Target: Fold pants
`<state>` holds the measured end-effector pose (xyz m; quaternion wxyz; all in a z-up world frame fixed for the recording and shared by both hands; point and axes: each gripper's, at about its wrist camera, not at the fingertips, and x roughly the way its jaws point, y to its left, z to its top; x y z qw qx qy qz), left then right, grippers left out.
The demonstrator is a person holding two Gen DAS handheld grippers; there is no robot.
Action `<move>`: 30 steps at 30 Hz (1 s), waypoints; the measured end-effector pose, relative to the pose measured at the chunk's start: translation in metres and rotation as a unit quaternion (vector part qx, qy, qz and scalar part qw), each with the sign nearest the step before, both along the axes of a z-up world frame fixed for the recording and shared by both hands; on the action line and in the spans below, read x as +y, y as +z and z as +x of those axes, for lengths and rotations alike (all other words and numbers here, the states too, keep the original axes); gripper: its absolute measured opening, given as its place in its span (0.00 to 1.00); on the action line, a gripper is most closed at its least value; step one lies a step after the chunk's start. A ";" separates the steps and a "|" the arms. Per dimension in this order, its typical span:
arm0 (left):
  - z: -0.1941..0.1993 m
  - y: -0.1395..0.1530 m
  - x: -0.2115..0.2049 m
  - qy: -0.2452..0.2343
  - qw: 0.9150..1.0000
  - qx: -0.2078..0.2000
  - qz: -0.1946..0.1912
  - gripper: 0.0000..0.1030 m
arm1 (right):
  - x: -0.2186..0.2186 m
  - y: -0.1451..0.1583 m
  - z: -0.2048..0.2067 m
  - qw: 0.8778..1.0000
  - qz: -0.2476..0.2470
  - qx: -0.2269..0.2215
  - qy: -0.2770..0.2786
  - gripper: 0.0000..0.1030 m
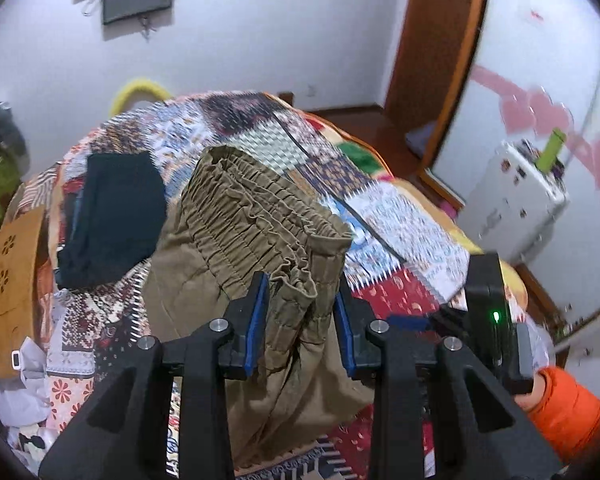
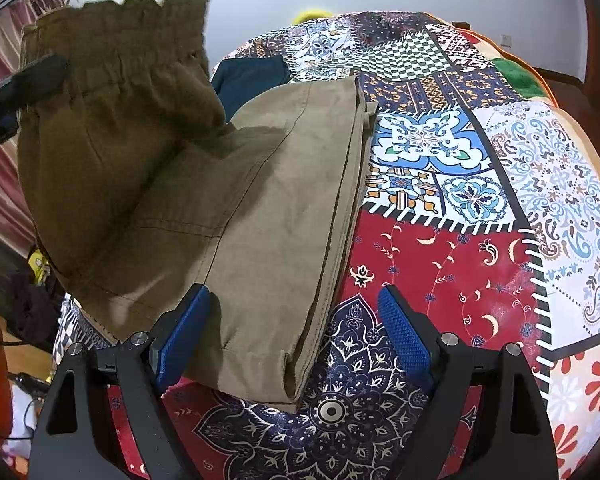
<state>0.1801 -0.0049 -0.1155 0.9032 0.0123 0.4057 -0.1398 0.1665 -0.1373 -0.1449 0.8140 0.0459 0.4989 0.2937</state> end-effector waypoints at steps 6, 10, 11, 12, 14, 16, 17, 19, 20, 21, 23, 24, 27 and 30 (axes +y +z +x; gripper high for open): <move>-0.009 0.000 -0.002 -0.007 1.000 0.000 0.002 0.68 | -0.001 0.004 -0.002 1.000 0.004 -0.003 -0.005 0.81; -0.005 0.002 0.014 0.024 0.999 -0.024 0.027 0.76 | -0.005 0.009 -0.006 1.000 0.006 -0.011 -0.005 0.81; -0.002 0.002 0.021 0.035 0.998 -0.026 0.038 0.77 | -0.006 0.011 -0.006 1.000 0.009 -0.012 -0.005 0.81; 0.001 0.001 0.026 0.042 0.998 -0.027 0.045 0.77 | -0.007 0.014 -0.007 1.000 0.012 -0.013 -0.006 0.81; 0.010 0.000 0.038 0.058 0.996 -0.027 0.056 0.80 | -0.008 0.020 -0.008 1.000 0.016 -0.021 -0.007 0.81; 0.021 -0.003 0.054 0.078 0.995 -0.027 0.063 0.81 | -0.009 0.025 -0.007 0.999 0.020 -0.029 -0.009 0.81; 0.027 -0.005 0.061 0.085 0.994 -0.025 0.066 0.81 | -0.010 0.028 -0.006 0.999 0.023 -0.033 -0.010 0.81; 0.040 -0.009 0.074 0.095 0.993 -0.021 0.070 0.81 | -0.011 0.033 -0.003 0.999 0.030 -0.040 -0.015 0.81; 0.048 -0.011 0.080 0.102 0.992 -0.020 0.077 0.81 | -0.011 0.035 -0.001 0.998 0.032 -0.043 -0.017 0.81; 0.053 -0.014 0.084 0.106 0.991 -0.020 0.084 0.81 | -0.012 0.037 0.000 0.998 0.034 -0.046 -0.020 0.81; 0.070 -0.020 0.092 0.107 0.989 -0.014 0.100 0.82 | -0.012 0.040 0.005 0.998 0.037 -0.050 -0.023 0.81; 0.079 -0.023 0.095 0.108 0.988 -0.009 0.106 0.82 | -0.013 0.041 0.006 0.998 0.037 -0.051 -0.024 0.81; 0.106 -0.036 0.102 0.108 0.988 0.008 0.113 0.82 | -0.012 0.041 0.012 0.997 0.034 -0.055 -0.030 0.81; 0.135 -0.055 0.107 0.104 0.988 0.034 0.108 0.82 | -0.011 0.039 0.017 0.998 0.032 -0.052 -0.033 0.81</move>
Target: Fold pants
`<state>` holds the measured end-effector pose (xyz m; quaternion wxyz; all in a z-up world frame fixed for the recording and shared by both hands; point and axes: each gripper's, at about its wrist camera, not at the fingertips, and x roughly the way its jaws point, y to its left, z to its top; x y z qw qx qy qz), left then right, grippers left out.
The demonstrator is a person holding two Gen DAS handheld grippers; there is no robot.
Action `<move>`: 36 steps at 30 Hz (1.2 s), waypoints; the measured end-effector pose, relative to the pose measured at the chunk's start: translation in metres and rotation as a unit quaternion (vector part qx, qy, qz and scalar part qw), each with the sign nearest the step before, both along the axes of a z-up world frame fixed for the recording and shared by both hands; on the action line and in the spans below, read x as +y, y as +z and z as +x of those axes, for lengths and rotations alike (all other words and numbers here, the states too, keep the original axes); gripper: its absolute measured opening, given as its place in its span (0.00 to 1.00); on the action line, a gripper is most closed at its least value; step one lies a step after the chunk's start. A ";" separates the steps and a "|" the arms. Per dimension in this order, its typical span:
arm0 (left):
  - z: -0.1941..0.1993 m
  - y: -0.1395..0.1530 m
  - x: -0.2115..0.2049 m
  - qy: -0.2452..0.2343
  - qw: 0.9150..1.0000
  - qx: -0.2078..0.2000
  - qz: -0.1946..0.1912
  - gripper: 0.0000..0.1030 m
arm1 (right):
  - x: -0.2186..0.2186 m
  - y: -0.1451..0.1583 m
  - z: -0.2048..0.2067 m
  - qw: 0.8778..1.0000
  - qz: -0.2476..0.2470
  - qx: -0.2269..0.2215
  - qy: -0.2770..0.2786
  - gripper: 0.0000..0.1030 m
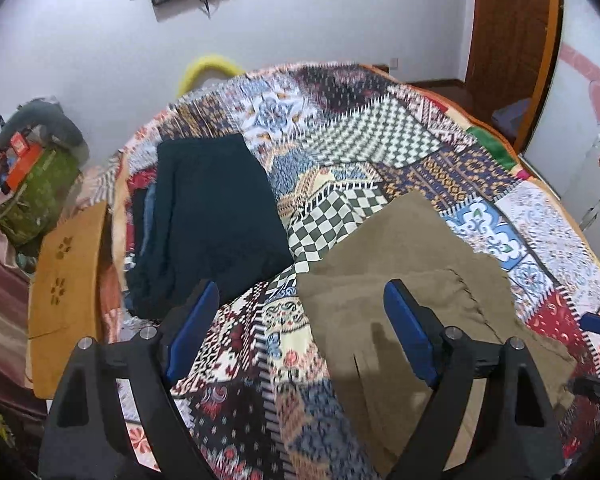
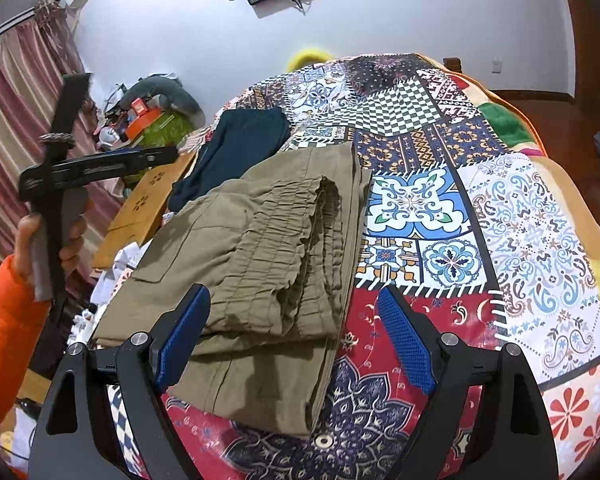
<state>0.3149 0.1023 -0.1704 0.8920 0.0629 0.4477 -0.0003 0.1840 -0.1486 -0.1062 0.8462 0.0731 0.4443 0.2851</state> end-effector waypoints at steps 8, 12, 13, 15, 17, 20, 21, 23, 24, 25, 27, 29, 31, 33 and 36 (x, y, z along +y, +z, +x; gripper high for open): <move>0.057 -0.063 0.008 0.009 0.996 0.083 -0.025 0.82 | 0.006 -0.011 0.016 1.000 -0.021 0.011 0.002 0.81; 0.064 -0.095 0.002 0.021 0.992 0.124 0.015 0.85 | 0.007 -0.011 0.018 1.000 -0.020 0.013 0.004 0.81; 0.061 -0.098 0.003 0.022 0.992 0.121 0.019 0.88 | 0.008 -0.010 0.018 1.000 -0.020 0.011 0.005 0.81; 0.054 -0.098 0.005 0.024 0.993 0.111 0.030 0.93 | 0.010 -0.009 0.018 1.000 -0.021 0.010 0.006 0.81; 0.046 -0.098 0.009 0.023 0.993 0.112 0.032 0.93 | 0.011 -0.008 0.017 1.000 -0.027 0.005 0.005 0.81; 0.028 -0.096 0.017 0.022 0.993 0.112 0.037 0.93 | 0.010 -0.005 0.013 0.999 -0.034 -0.005 0.004 0.81; 0.017 -0.095 0.020 0.024 0.993 0.113 0.041 0.94 | 0.010 -0.003 0.012 0.999 -0.036 -0.007 0.003 0.81; 0.001 -0.092 0.026 0.030 0.993 0.108 0.044 0.96 | 0.008 -0.001 0.009 0.999 -0.037 -0.011 0.000 0.81; -0.008 -0.090 0.030 0.034 0.993 0.107 0.040 0.96 | 0.006 0.000 0.008 0.999 -0.037 -0.012 -0.001 0.81; -0.018 -0.087 0.035 0.037 0.993 0.106 0.035 0.96 | 0.005 0.000 0.006 0.999 -0.037 -0.013 -0.003 0.81; -0.038 -0.082 0.041 0.040 0.993 0.107 0.026 0.96 | 0.002 0.001 0.003 0.999 -0.039 -0.013 -0.006 0.81; -0.058 -0.078 0.047 0.043 0.993 0.111 0.012 0.96 | 0.000 0.002 -0.001 0.999 -0.043 -0.015 -0.008 0.81; -0.078 -0.073 0.049 0.047 0.993 0.110 0.002 0.96 | 0.001 0.001 -0.004 0.999 -0.047 -0.015 -0.008 0.81; -0.099 -0.067 0.048 0.046 0.994 0.102 0.001 0.96 | 0.002 0.000 -0.007 0.999 -0.050 -0.015 -0.005 0.81; -0.121 -0.060 0.042 0.041 0.995 0.089 0.002 0.95 | 0.004 -0.004 -0.012 0.998 -0.054 -0.015 0.000 0.81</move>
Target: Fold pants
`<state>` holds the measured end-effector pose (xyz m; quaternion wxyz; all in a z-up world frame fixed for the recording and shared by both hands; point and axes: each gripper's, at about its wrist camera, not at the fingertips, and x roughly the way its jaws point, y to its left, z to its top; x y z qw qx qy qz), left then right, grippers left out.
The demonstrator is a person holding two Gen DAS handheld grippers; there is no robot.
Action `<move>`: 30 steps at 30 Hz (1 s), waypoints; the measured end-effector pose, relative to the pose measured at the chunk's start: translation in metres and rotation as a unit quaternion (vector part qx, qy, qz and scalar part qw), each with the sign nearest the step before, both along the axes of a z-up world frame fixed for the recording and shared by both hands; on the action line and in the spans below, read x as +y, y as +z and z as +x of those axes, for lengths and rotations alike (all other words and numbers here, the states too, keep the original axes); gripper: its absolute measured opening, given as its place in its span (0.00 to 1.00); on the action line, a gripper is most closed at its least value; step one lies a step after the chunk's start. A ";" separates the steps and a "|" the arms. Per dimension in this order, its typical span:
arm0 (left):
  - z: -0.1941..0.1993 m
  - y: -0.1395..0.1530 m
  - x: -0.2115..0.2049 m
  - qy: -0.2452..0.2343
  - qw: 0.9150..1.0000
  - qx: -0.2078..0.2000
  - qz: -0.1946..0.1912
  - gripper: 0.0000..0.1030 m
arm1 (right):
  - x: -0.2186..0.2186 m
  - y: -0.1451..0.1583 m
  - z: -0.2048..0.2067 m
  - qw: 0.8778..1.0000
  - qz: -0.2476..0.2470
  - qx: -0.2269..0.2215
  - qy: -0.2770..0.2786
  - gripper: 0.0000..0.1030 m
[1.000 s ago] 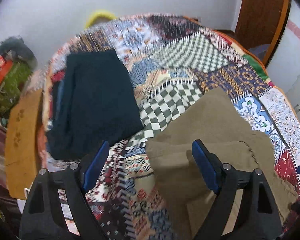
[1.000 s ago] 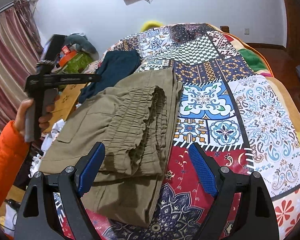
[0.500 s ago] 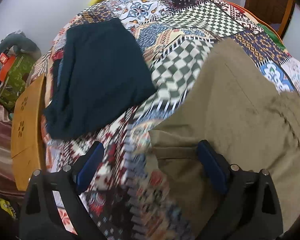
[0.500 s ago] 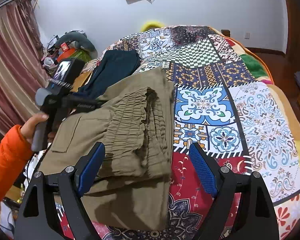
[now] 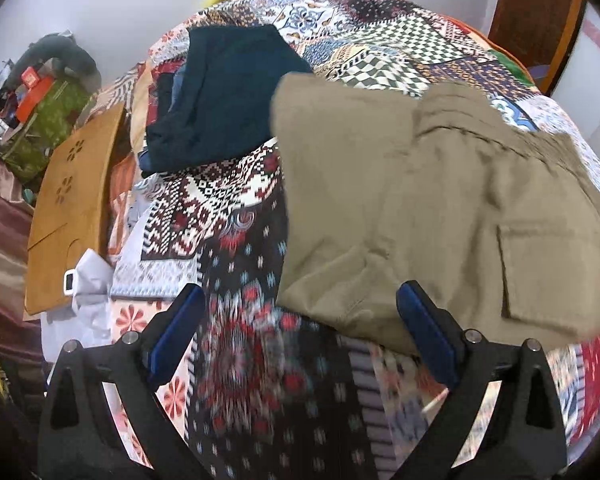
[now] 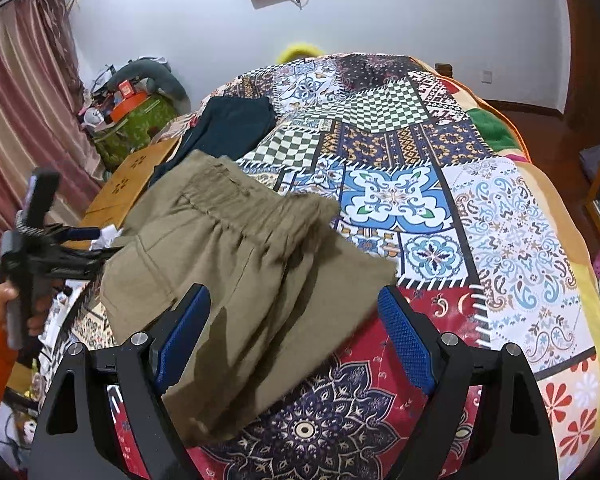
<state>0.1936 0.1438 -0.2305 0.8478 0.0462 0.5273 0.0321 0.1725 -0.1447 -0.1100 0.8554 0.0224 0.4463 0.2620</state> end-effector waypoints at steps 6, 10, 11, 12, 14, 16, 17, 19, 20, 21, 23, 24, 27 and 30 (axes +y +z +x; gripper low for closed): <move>-0.031 0.007 -0.002 -0.009 0.998 -0.012 -0.067 0.95 | 0.001 -0.005 -0.005 1.000 0.003 -0.001 0.002 0.81; -0.040 0.007 -0.009 -0.005 0.996 -0.016 -0.090 0.95 | 0.000 0.000 -0.009 1.000 0.016 -0.011 0.003 0.80; -0.042 0.010 -0.014 -0.004 0.996 -0.023 -0.085 0.91 | 0.001 0.001 -0.010 1.000 0.018 -0.014 0.003 0.76; -0.044 0.015 -0.018 -0.005 0.996 -0.037 -0.080 0.90 | 0.001 0.001 -0.009 1.000 0.019 -0.016 0.004 0.72; -0.046 0.026 -0.022 -0.006 0.995 -0.064 -0.071 0.85 | 0.001 0.000 -0.008 1.000 0.021 -0.013 0.007 0.66; -0.047 0.037 -0.021 0.006 0.994 -0.096 -0.056 0.83 | 0.002 -0.004 -0.005 1.000 0.022 -0.008 0.009 0.56; -0.045 0.039 -0.018 0.014 0.993 -0.102 -0.051 0.82 | 0.002 -0.006 -0.005 1.000 0.021 -0.004 0.011 0.51; -0.041 0.034 -0.011 0.022 0.995 -0.090 -0.045 0.79 | 0.004 -0.015 -0.005 1.000 0.009 0.009 0.019 0.43; -0.039 0.028 -0.008 0.025 0.996 -0.079 -0.037 0.76 | 0.005 -0.018 -0.005 1.000 0.003 0.012 0.021 0.40; -0.038 0.020 -0.006 0.027 0.997 -0.067 -0.025 0.74 | 0.006 -0.024 -0.007 1.000 -0.008 0.013 0.024 0.39; -0.039 0.002 0.002 0.035 0.998 -0.046 -0.008 0.74 | 0.006 -0.031 -0.011 0.999 -0.017 0.011 0.027 0.39; -0.044 0.000 0.008 0.039 0.998 -0.054 -0.023 0.74 | 0.003 -0.032 -0.012 0.999 -0.015 0.011 0.026 0.39; -0.049 -0.001 0.027 0.074 0.996 -0.046 -0.010 0.74 | -0.003 -0.031 -0.013 1.000 -0.010 0.015 0.021 0.39; -0.050 -0.003 0.042 0.093 0.995 -0.034 -0.009 0.73 | -0.005 -0.031 -0.013 1.000 -0.011 0.017 0.021 0.39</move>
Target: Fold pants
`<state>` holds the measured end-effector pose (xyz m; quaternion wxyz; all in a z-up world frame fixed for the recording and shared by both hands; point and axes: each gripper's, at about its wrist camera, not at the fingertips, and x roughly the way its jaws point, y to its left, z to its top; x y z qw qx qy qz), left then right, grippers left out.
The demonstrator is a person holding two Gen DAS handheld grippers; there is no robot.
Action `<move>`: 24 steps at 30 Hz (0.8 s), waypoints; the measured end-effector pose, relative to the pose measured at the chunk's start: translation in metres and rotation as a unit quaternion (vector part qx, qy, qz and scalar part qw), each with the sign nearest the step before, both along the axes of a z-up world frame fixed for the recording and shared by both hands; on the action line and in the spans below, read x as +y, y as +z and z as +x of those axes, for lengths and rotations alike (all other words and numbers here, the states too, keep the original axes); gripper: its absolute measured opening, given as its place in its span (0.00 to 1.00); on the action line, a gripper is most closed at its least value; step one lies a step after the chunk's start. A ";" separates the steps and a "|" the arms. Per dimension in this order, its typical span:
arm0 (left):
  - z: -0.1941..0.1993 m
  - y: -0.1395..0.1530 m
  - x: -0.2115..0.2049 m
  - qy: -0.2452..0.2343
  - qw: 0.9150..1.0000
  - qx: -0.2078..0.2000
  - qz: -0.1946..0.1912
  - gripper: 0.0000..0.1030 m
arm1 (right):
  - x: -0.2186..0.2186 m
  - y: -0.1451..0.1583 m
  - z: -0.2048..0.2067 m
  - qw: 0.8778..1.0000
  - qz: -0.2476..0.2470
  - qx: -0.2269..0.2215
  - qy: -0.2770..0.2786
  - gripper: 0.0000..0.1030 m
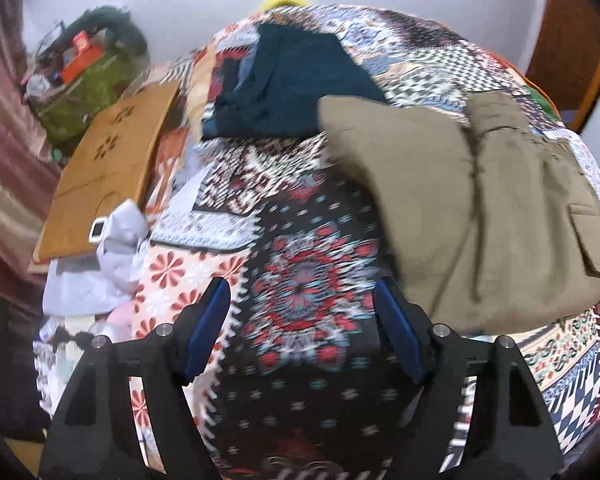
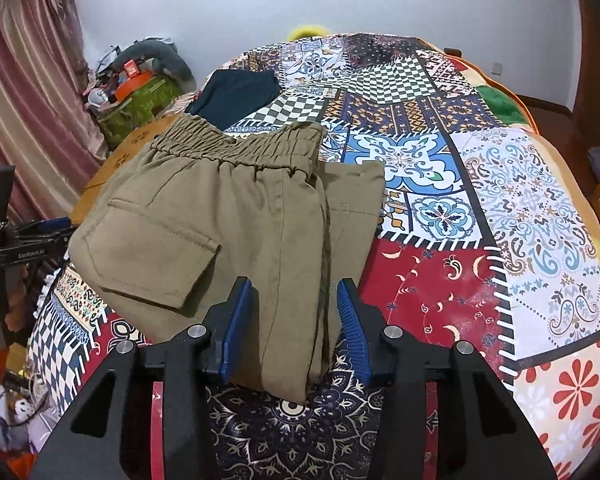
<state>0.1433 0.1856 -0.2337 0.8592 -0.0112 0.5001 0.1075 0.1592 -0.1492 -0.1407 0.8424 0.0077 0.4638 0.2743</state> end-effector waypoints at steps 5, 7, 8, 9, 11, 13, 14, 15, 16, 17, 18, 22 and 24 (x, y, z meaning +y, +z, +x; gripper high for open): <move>-0.004 0.020 0.002 -0.025 0.999 -0.019 -0.009 0.73 | 0.001 -0.002 0.002 1.000 -0.001 0.011 0.000 0.41; -0.002 0.032 -0.006 -0.041 0.999 -0.032 -0.011 0.73 | 0.000 -0.004 0.005 1.000 0.001 0.019 -0.004 0.45; 0.000 0.038 -0.010 -0.049 0.998 -0.037 -0.014 0.73 | -0.001 -0.003 0.006 1.000 0.000 0.021 -0.006 0.46; 0.002 0.043 -0.015 -0.058 0.997 -0.042 -0.017 0.73 | -0.001 -0.002 0.007 1.000 0.000 0.023 -0.006 0.46; 0.010 0.054 -0.028 -0.080 0.995 -0.051 -0.026 0.75 | -0.002 0.005 0.008 1.000 -0.002 0.021 -0.009 0.46; 0.019 0.062 -0.041 -0.099 0.993 -0.059 -0.036 0.78 | -0.002 0.015 0.009 1.000 0.000 0.008 -0.009 0.46; 0.024 0.065 -0.047 -0.108 0.991 -0.063 -0.043 0.78 | -0.001 0.020 0.010 1.000 0.005 0.002 -0.008 0.46; 0.030 0.066 -0.053 -0.117 0.990 -0.065 -0.051 0.78 | 0.000 0.027 0.011 1.000 0.013 -0.006 -0.008 0.46; 0.037 0.067 -0.060 -0.125 0.988 -0.065 -0.061 0.78 | 0.001 0.032 0.013 1.000 0.020 -0.011 -0.006 0.46; 0.043 0.067 -0.066 -0.131 0.987 -0.065 -0.068 0.78 | 0.004 0.038 0.014 0.999 0.033 -0.018 -0.002 0.46; 0.049 0.066 -0.074 -0.139 0.985 -0.064 -0.076 0.78 | 0.007 0.042 0.015 0.999 0.044 -0.023 0.003 0.46; 0.070 0.047 -0.099 -0.158 0.983 -0.046 -0.076 0.78 | 0.029 0.041 0.020 0.997 0.062 -0.021 0.029 0.46; 0.079 0.028 -0.104 -0.158 0.985 -0.021 -0.073 0.78 | 0.042 0.031 0.023 0.998 0.053 -0.012 0.041 0.46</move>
